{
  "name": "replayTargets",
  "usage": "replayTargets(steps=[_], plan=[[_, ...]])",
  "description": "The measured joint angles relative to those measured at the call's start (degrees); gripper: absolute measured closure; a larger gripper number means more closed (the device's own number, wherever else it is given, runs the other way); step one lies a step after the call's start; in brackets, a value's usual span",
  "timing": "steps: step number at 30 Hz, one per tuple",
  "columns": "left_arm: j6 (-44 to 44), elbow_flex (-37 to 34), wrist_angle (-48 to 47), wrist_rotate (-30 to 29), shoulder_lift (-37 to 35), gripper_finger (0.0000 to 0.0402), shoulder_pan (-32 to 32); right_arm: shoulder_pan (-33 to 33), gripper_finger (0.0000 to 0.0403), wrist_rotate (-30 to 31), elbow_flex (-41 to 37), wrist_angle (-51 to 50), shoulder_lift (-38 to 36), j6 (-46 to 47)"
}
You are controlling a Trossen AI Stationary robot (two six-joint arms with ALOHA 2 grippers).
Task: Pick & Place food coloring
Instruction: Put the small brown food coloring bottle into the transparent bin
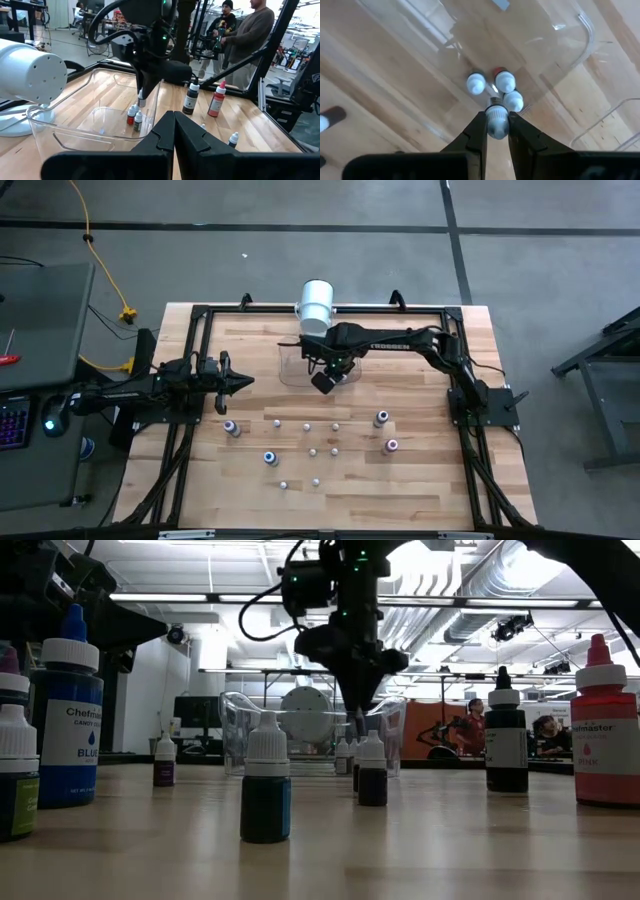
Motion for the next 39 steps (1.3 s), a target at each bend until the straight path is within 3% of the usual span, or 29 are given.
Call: replayTargets(steps=[39], plan=[[0.0,0.0,0.0,0.0,0.0,0.0401,0.0,-0.5,0.0346,-1.2,-6.7,7.6,-0.1,2.2]])
